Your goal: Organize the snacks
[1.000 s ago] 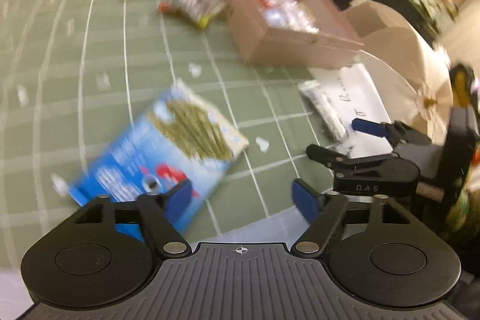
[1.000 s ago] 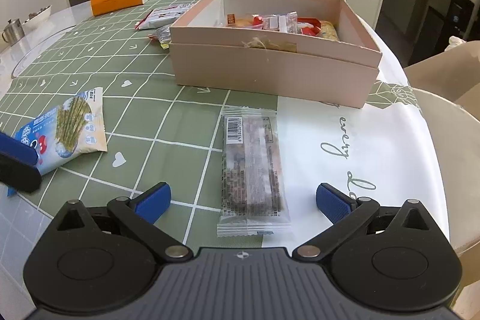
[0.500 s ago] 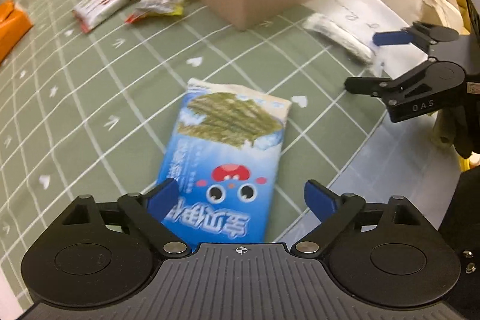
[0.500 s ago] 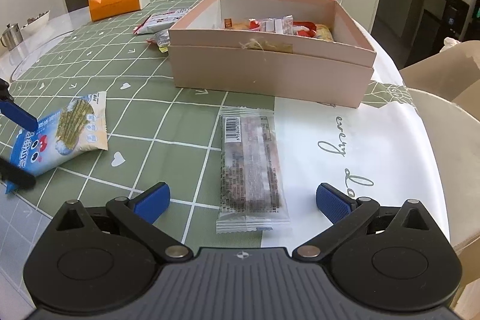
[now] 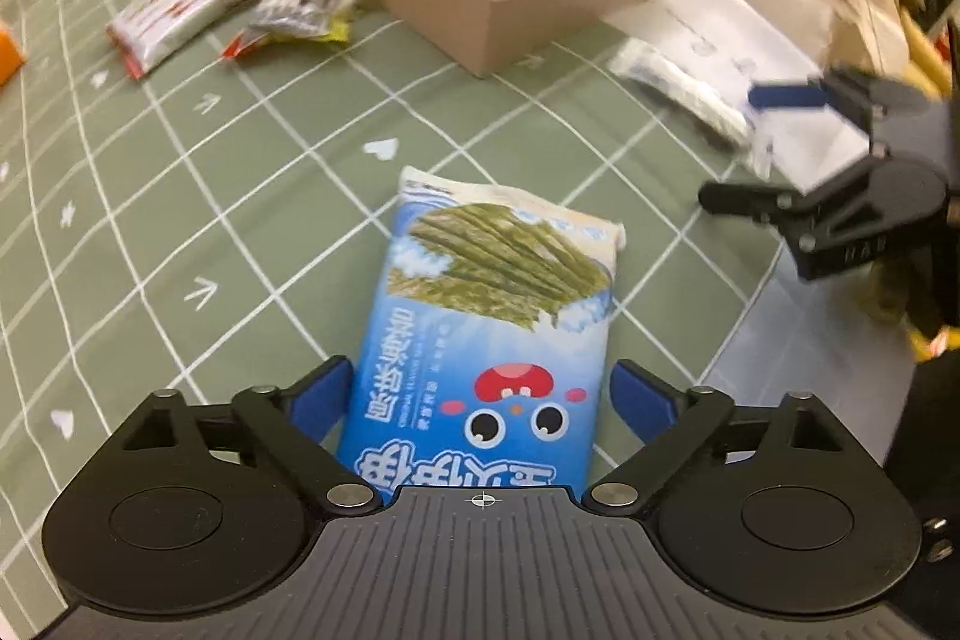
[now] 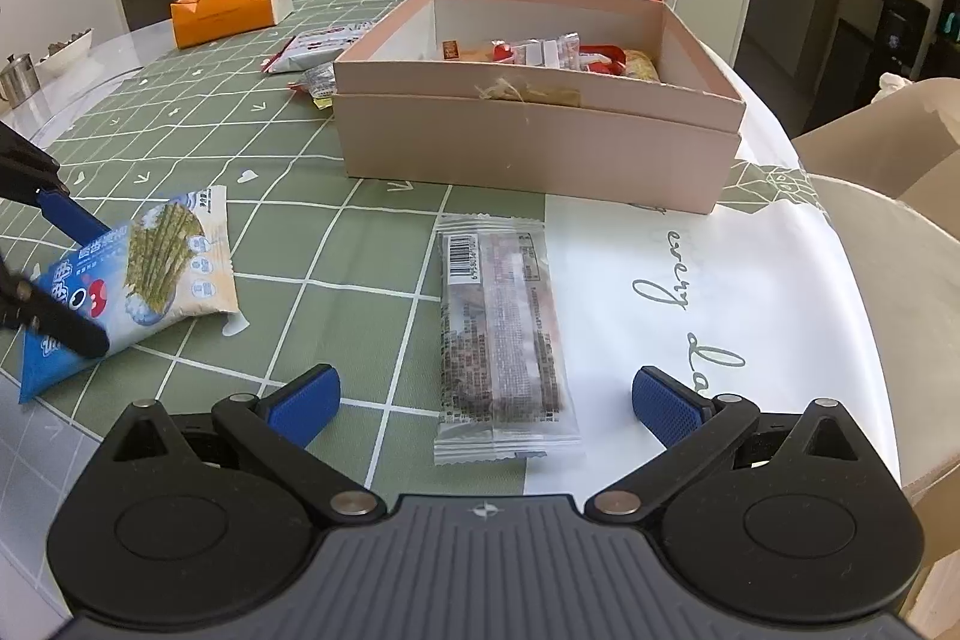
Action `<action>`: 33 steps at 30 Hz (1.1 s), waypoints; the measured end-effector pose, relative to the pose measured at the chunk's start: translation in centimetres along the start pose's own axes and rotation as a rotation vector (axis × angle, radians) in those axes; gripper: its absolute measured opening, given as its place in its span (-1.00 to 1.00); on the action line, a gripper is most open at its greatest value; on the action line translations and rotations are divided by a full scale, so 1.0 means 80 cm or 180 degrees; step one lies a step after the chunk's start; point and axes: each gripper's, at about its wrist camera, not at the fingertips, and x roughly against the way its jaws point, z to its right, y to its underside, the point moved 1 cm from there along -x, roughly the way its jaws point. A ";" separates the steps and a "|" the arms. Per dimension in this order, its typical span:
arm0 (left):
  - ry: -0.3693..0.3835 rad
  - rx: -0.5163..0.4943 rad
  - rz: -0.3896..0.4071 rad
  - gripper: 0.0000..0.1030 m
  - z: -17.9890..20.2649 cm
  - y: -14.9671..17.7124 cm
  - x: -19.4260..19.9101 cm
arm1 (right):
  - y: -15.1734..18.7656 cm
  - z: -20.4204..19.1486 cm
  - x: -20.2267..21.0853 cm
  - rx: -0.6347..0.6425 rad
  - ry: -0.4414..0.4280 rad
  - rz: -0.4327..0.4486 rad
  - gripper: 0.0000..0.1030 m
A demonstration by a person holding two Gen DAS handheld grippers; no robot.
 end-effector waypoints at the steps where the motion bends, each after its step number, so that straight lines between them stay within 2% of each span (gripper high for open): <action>1: -0.0065 -0.0048 0.0012 0.90 0.005 0.002 -0.002 | 0.000 0.000 0.000 0.0000 0.0000 0.0000 1.00; 4: -0.0191 0.0053 0.0028 0.91 0.011 0.001 -0.005 | -0.001 0.000 0.000 0.0015 -0.0005 -0.0015 0.99; 7: -0.0154 0.0378 0.0117 0.76 0.011 -0.002 0.001 | -0.011 0.003 -0.002 -0.0020 0.0012 -0.0024 0.73; 10: -0.0093 0.0619 0.0223 0.76 0.019 -0.001 0.011 | -0.024 0.007 -0.008 -0.0057 0.0036 -0.0037 0.53; 11: -0.0127 0.0625 0.0247 0.76 0.025 0.000 0.014 | -0.028 0.007 -0.010 -0.0042 0.0022 -0.0034 0.31; 12: -0.0172 0.0616 0.0265 0.76 0.032 0.000 0.018 | -0.032 0.005 -0.011 0.0010 -0.0007 -0.0036 0.00; 14: -0.0195 0.0613 0.0291 0.76 0.042 -0.001 0.024 | -0.039 -0.001 -0.009 0.0139 -0.0085 -0.0094 -0.31; 20: -0.0153 0.0609 0.0417 0.76 0.063 -0.012 0.048 | -0.050 0.007 0.022 0.0188 -0.0236 -0.0114 -0.37; 25: -0.0108 0.0669 0.0767 0.76 0.067 -0.046 0.085 | -0.083 0.030 0.067 0.0117 -0.0276 0.0135 -0.37; 30: -0.0014 0.0761 0.1493 0.77 0.054 -0.117 0.160 | -0.170 0.059 0.134 0.0087 -0.0230 0.0716 -0.37; 33: 0.0100 0.0778 0.1670 0.78 0.043 -0.171 0.164 | -0.235 0.076 0.155 0.0056 -0.0188 0.0883 -0.37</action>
